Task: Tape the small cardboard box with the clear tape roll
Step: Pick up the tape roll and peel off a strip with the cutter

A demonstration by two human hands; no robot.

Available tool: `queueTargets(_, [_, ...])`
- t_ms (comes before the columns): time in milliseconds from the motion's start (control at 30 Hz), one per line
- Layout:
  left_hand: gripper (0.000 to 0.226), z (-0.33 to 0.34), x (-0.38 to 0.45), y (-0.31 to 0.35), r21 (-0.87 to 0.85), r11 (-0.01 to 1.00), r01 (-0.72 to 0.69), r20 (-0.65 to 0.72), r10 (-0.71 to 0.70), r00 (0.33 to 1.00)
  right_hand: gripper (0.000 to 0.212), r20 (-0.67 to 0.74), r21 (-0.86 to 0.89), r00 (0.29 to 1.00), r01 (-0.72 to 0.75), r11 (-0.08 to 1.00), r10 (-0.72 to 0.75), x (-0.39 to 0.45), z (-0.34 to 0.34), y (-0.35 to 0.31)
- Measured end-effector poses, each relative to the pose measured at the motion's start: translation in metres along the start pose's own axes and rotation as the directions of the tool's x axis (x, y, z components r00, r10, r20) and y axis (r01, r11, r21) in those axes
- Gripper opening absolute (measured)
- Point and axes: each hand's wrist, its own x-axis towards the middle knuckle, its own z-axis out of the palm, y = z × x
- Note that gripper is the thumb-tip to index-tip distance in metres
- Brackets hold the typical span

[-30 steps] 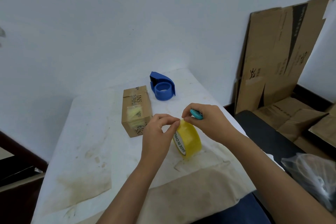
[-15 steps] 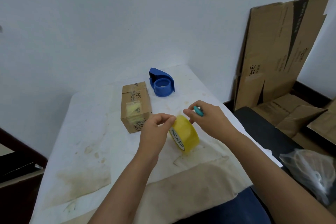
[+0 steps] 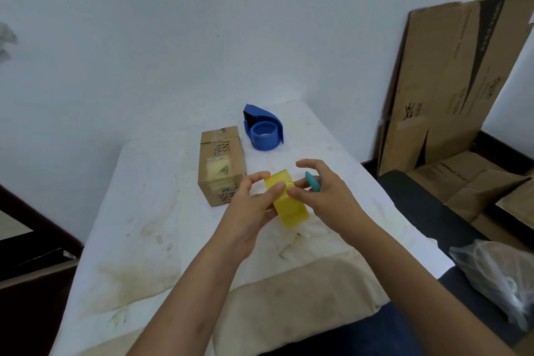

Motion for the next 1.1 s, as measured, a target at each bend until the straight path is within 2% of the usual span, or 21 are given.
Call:
queueTargets(267, [0.025,-0.003,-0.001,0.009,0.013,0.998,-0.055,-0.017,0.055,0.998,0.039,-0.006,0.034,1.0,0.012,0.999,-0.011,-0.001,0.004,0.001])
queueTargets(467, [0.024,-0.001,-0.002,0.005,0.137,0.973,-0.186,0.027,0.184,0.983,0.032,-0.038,0.162,0.988,-0.143,0.976,0.151,-0.002,0.013,0.008])
queueTargets(567, [0.024,0.001,-0.002,0.005,0.223,0.946,-0.235,0.075,0.224,0.972,0.03,-0.08,0.221,0.98,-0.162,0.962,0.183,-0.003,0.015,0.005])
queueTargets(667, [0.022,0.006,-0.005,0.006,0.243,0.937,-0.252,0.126,0.227,0.966,0.027,-0.123,0.258,0.97,-0.174,0.95,0.211,-0.002,0.014,0.004])
queueTargets(800, [0.021,0.006,-0.008,0.005,0.211,0.953,-0.219,0.121,0.197,0.973,0.032,-0.131,0.224,0.974,-0.152,0.963,0.185,-0.003,0.014,0.005])
queueTargets(933, [0.02,0.009,-0.01,0.002,0.254,0.946,-0.203,0.133,0.174,0.976,0.031,-0.124,0.246,0.972,-0.162,0.955,0.197,-0.004,0.012,0.008])
queueTargets(1100, [0.022,0.011,-0.007,-0.001,0.294,0.934,-0.2,0.189,0.148,0.971,0.034,-0.189,0.195,0.96,-0.169,0.966,0.206,-0.005,0.013,0.017])
